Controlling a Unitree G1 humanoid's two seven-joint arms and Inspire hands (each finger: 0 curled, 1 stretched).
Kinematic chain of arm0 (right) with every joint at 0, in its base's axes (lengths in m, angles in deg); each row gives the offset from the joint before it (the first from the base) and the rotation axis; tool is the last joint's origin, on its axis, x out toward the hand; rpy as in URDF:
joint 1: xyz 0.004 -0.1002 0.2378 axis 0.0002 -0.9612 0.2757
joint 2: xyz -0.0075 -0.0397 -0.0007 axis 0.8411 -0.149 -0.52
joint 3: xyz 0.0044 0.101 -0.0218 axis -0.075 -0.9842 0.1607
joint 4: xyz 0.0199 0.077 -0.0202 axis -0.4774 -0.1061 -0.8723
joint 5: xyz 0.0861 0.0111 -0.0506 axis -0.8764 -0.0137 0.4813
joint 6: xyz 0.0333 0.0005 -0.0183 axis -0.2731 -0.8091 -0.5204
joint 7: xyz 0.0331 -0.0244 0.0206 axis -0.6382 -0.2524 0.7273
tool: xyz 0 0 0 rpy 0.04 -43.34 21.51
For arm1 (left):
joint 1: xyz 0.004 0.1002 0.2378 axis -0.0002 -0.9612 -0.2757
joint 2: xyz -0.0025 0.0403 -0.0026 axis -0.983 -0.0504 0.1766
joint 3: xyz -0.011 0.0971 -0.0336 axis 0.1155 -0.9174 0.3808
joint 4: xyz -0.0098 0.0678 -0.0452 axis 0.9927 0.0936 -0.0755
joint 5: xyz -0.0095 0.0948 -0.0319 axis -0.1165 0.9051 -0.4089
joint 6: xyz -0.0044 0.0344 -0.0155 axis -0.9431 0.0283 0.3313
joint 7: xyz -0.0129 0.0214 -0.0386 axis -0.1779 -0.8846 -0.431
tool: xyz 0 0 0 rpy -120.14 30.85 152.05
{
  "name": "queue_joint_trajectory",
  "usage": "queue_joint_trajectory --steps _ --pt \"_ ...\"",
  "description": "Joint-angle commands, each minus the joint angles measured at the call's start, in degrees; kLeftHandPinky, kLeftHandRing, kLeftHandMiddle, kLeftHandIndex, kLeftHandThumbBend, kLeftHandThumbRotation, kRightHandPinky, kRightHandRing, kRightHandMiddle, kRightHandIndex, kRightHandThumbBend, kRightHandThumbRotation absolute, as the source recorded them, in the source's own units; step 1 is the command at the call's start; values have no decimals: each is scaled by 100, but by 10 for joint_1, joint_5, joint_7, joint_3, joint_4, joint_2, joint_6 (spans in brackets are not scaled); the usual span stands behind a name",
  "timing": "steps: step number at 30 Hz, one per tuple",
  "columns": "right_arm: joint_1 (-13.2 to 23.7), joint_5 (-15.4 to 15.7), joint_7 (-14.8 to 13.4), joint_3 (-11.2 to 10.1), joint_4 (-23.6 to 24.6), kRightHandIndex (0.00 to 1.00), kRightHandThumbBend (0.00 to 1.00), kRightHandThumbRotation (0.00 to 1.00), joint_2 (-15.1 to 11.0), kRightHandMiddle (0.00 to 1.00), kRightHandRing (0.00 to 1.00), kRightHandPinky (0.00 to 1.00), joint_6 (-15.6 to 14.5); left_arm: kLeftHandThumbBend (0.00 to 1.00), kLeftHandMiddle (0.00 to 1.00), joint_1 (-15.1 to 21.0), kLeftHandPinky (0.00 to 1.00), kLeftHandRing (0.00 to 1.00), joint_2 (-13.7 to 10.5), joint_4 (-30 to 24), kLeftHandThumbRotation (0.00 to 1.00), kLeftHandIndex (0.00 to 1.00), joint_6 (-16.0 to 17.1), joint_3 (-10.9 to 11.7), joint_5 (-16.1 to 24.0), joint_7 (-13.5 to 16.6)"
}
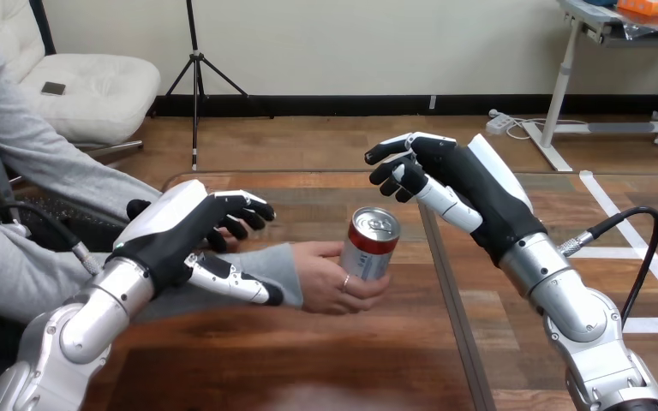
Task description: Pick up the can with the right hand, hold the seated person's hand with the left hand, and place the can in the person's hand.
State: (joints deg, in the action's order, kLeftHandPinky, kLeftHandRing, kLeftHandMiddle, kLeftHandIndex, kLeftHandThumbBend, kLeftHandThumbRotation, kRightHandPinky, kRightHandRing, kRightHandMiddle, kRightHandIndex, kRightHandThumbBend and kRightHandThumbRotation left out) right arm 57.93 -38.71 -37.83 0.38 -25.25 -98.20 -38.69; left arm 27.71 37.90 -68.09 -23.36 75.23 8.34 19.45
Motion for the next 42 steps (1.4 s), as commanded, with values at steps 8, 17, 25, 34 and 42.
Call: queue_joint_trajectory --steps 8,17,25,34,42 --pt "29 -12 -9 -17 9 66 100 100 -5 63 60 58 7 100 85 1 74 84 -10 -52 65 86 3 7 -3 3" --pt "24 -14 -10 -18 9 66 100 100 -2 63 61 59 11 99 84 -9 72 83 -4 -39 77 85 45 15 -9 37" --pt "17 -13 -19 -20 5 66 100 100 1 63 61 59 16 92 80 -27 66 78 13 -13 84 81 95 27 -19 97" --pt "2 -48 -12 -32 5 67 100 100 13 64 63 59 15 81 79 -52 62 75 36 22 88 79 155 39 -60 144" --pt "-22 -96 13 -44 10 70 100 100 18 68 66 61 24 76 79 -73 63 76 57 69 90 79 219 57 -125 143"
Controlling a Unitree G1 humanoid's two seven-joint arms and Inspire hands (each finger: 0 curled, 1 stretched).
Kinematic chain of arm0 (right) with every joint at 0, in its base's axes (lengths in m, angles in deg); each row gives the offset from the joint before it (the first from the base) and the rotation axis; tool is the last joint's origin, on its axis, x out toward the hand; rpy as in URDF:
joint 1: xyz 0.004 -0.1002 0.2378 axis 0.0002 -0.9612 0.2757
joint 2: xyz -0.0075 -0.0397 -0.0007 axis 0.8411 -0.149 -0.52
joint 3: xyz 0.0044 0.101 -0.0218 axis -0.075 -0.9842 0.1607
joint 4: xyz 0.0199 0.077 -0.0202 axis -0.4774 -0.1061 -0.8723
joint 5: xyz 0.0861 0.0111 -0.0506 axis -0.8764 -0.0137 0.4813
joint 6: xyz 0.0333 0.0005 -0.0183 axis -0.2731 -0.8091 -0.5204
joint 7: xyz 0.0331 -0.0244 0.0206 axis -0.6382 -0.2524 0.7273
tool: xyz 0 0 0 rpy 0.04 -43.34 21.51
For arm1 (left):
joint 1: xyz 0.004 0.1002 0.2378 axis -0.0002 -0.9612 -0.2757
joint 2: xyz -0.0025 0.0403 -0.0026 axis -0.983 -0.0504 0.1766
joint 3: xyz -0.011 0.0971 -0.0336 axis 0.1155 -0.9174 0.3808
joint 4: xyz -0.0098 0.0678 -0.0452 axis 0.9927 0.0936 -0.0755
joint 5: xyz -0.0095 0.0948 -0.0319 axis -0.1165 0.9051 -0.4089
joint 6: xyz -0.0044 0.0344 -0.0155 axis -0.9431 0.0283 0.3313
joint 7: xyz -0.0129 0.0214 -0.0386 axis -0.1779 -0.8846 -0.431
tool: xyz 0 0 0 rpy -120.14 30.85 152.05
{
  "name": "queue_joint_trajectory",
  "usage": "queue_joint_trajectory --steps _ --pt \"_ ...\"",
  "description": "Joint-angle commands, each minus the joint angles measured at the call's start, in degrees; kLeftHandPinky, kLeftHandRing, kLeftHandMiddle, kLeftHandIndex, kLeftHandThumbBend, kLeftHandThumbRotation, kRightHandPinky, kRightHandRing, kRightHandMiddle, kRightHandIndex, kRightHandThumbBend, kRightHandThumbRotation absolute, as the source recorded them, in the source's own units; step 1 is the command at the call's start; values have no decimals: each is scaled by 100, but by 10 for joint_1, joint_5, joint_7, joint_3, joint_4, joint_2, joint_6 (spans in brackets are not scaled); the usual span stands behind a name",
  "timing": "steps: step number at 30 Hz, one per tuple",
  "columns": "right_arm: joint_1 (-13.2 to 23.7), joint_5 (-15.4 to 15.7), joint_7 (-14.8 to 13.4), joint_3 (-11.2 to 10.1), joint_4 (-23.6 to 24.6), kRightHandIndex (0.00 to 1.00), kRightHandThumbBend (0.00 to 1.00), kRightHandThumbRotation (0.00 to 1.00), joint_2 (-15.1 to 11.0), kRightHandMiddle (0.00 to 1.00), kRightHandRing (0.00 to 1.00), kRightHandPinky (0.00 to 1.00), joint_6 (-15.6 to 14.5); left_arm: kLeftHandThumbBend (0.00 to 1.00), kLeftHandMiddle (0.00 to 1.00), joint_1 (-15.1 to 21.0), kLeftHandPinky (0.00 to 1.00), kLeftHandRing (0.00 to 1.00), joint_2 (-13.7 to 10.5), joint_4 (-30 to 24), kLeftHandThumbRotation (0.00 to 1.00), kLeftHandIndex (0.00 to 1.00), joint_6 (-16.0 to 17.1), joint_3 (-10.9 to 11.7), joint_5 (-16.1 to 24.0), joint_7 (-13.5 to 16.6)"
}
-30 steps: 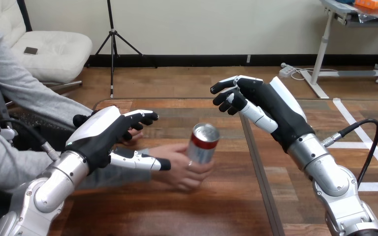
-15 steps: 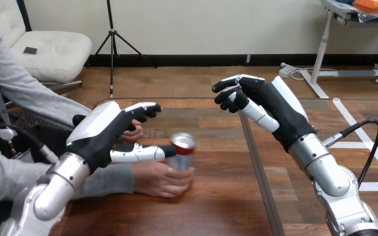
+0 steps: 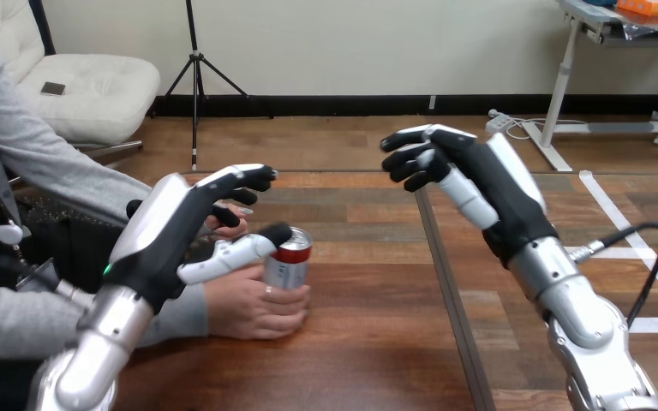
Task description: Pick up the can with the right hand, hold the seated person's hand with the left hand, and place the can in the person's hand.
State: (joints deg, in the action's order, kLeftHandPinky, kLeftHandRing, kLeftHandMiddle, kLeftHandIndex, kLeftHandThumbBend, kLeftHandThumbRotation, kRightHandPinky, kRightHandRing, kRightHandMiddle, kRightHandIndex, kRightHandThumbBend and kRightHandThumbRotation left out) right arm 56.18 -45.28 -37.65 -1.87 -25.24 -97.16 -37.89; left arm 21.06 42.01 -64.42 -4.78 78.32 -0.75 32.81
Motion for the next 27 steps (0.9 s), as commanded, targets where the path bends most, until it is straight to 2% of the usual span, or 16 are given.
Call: queue_joint_trajectory --steps 1,8,17,22,27 --pt "-7 -35 13 -23 10 70 100 100 8 68 67 61 17 75 79 -8 63 77 17 36 90 79 38 27 -38 10" --pt "-34 -73 39 -34 11 74 100 100 12 72 70 65 28 72 78 -29 65 76 39 70 92 78 99 44 -79 14" --pt "-60 -99 46 -51 -9 78 95 100 24 76 74 69 54 67 76 -50 67 75 61 99 94 76 156 56 -116 2" --pt "-73 -114 57 -60 -19 80 90 100 30 78 77 71 63 63 76 -62 67 74 67 105 94 76 165 60 -137 -17" --pt "-88 -136 74 -70 -27 81 87 100 38 80 79 73 67 61 76 -80 68 75 78 103 93 76 160 65 -176 -43"
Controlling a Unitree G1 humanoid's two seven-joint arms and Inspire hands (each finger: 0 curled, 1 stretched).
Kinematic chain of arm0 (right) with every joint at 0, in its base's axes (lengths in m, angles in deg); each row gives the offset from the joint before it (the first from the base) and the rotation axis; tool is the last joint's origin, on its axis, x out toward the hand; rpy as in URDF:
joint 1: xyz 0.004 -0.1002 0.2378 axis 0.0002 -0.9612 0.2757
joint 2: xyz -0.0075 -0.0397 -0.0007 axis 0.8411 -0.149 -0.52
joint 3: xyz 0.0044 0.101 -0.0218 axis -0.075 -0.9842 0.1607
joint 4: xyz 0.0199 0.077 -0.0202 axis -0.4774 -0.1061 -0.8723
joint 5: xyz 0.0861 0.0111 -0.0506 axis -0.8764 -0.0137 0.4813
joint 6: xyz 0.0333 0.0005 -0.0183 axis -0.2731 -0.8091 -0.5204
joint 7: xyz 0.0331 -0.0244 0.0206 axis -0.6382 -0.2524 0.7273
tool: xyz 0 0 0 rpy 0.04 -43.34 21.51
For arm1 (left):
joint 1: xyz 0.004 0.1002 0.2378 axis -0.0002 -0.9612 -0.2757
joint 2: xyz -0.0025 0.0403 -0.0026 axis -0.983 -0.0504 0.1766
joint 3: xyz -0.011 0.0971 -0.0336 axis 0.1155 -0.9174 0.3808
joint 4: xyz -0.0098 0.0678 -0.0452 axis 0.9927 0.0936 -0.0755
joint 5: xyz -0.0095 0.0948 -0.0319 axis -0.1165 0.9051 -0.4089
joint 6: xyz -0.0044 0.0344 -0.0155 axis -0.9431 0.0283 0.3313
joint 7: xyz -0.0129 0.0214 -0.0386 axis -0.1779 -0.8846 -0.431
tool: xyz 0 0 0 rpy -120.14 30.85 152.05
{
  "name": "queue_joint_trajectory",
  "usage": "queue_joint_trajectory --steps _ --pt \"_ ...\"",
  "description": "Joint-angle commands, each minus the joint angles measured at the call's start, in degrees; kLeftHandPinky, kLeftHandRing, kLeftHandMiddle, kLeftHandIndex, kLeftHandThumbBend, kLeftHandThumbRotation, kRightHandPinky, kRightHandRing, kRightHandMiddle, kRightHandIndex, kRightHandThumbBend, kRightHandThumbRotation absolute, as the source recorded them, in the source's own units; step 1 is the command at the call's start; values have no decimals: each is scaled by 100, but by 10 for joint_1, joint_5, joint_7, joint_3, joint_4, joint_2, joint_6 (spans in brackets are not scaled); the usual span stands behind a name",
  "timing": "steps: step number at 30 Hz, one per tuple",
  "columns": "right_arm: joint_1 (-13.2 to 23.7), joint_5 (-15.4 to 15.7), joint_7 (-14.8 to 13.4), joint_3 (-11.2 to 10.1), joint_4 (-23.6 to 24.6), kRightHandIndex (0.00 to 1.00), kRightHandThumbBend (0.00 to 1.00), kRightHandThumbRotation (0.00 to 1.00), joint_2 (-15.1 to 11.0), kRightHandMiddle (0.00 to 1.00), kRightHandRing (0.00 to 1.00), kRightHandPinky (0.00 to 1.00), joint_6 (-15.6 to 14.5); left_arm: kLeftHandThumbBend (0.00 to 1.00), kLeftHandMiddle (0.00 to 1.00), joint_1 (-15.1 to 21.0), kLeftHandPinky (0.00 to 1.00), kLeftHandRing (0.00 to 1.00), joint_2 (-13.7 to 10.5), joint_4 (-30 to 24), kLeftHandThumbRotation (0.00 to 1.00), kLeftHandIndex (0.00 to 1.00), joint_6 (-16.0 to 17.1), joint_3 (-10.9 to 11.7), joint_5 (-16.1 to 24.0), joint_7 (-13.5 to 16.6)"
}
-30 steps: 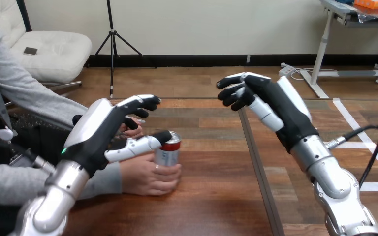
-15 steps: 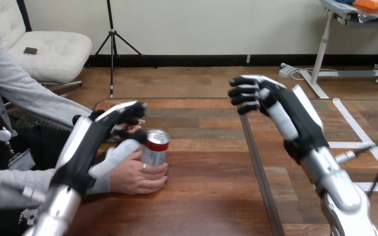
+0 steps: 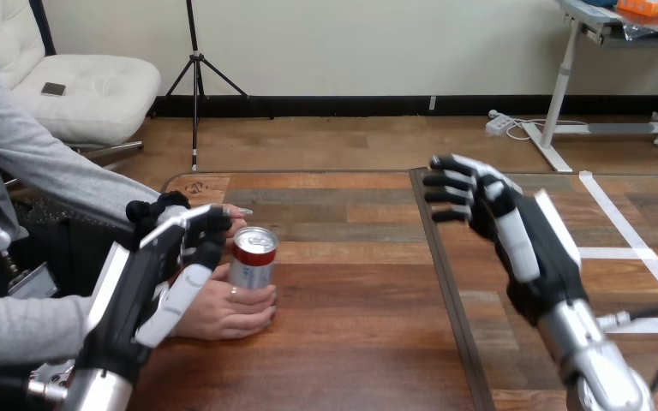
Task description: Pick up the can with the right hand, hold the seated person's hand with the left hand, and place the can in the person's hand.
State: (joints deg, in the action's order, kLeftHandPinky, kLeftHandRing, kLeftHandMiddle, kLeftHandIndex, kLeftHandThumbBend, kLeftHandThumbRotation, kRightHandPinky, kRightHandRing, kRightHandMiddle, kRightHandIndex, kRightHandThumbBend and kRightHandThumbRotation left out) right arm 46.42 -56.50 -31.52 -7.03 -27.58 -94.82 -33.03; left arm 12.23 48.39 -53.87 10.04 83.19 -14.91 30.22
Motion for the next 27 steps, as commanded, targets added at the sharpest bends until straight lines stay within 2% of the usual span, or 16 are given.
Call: queue_joint_trajectory --steps 1,6,10,12,19,23,27 --pt "8 -27 15 -20 -5 81 87 100 16 80 79 73 19 60 76 6 68 75 16 -3 92 76 11 17 -40 -21" --pt "-6 -48 27 -30 -8 82 86 100 25 81 79 76 18 51 74 1 64 73 43 16 88 74 30 30 -76 -29" --pt "-16 -65 39 -38 -9 82 88 100 33 81 80 78 12 45 72 1 60 71 55 37 87 72 44 39 -92 -38" --pt "-22 -66 43 -40 -13 82 88 100 34 81 81 80 17 46 72 0 58 70 59 40 88 72 42 42 -100 -45" --pt "-35 -82 57 -52 -25 84 86 100 41 84 83 84 12 48 72 2 59 72 82 43 86 73 13 58 -167 -96" --pt "-34 -84 64 -57 -37 86 85 100 43 86 85 87 14 53 71 10 60 73 90 52 84 73 6 69 -189 -115" --pt "-27 -83 69 -63 -55 87 85 100 46 87 86 89 23 54 72 17 61 73 95 56 84 74 -2 79 -208 -138"
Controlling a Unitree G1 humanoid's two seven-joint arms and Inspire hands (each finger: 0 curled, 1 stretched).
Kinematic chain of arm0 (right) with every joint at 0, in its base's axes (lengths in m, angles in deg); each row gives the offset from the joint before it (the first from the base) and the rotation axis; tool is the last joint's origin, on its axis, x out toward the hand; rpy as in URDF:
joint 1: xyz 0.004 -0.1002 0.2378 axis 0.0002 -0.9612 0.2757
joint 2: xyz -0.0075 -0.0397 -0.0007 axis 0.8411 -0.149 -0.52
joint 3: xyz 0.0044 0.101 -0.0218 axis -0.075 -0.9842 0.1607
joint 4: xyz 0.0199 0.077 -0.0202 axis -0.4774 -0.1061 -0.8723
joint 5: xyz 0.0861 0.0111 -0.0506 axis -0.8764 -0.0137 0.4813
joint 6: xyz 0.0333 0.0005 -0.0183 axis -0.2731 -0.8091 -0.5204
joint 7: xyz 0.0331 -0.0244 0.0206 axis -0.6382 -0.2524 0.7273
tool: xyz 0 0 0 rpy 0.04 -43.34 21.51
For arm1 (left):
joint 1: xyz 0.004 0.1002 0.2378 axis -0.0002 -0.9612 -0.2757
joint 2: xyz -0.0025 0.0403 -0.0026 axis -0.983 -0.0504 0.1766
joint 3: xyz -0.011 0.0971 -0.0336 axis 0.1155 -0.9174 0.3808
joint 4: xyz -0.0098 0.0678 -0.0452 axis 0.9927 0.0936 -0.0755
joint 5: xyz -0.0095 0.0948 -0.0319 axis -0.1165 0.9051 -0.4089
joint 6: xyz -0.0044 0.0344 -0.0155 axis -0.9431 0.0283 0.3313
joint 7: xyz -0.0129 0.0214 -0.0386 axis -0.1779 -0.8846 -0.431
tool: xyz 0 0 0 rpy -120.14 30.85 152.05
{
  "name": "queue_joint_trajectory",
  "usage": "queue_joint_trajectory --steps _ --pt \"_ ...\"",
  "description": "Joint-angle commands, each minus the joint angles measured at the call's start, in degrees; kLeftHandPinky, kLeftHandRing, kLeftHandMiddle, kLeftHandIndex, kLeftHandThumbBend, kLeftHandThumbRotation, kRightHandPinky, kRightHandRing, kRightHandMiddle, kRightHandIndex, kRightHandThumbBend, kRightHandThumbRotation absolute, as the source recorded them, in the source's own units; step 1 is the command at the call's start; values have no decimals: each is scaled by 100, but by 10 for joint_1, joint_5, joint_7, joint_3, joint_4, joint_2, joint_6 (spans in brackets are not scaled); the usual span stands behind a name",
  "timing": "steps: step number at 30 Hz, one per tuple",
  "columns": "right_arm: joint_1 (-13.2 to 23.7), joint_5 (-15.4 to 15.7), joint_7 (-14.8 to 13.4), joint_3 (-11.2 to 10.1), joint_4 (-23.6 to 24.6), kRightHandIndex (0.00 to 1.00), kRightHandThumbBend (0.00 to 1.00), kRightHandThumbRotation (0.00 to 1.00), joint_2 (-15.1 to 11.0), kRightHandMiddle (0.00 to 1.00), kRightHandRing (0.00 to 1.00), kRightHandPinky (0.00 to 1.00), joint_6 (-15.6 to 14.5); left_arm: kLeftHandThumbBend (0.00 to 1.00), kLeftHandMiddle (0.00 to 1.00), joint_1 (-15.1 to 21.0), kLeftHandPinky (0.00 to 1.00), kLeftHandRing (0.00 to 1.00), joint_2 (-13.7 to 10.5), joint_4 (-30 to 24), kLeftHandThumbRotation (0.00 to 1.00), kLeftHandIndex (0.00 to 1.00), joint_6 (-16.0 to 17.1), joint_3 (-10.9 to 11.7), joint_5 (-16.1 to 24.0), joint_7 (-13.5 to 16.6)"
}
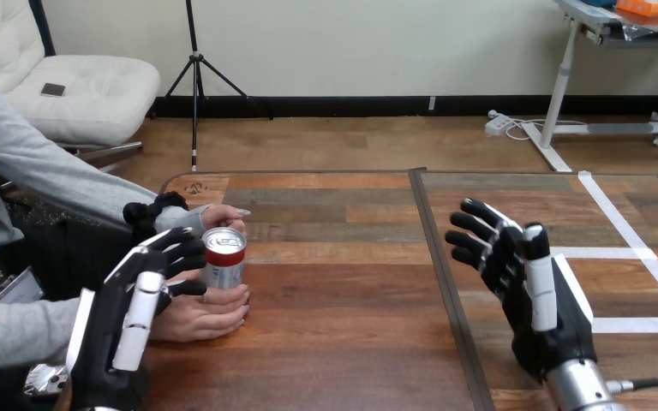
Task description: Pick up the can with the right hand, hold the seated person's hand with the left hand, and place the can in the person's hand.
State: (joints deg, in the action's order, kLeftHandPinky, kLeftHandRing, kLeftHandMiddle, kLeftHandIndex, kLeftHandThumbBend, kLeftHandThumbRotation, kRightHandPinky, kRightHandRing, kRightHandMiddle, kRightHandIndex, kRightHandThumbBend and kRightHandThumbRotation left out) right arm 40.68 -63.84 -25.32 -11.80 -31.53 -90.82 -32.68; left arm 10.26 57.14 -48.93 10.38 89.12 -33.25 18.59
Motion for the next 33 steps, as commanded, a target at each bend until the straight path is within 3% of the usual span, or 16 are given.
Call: queue_joint_trajectory --steps 1,13,21,33 --pt "34 -9 8 -17 -23 88 85 100 6 87 86 89 22 54 72 38 61 73 9 9 84 74 -7 22 -26 -23" --pt "50 -12 16 -30 -52 85 89 100 13 84 84 87 18 53 74 49 59 72 21 15 90 77 -16 44 -17 -24" --pt "50 -16 22 -34 -50 84 88 100 17 83 83 86 14 53 72 56 52 67 27 20 87 75 -18 54 -26 -46" --pt "50 -22 32 -39 -45 84 87 100 19 83 82 84 -2 48 70 52 47 65 27 8 85 72 -32 56 -7 -33"
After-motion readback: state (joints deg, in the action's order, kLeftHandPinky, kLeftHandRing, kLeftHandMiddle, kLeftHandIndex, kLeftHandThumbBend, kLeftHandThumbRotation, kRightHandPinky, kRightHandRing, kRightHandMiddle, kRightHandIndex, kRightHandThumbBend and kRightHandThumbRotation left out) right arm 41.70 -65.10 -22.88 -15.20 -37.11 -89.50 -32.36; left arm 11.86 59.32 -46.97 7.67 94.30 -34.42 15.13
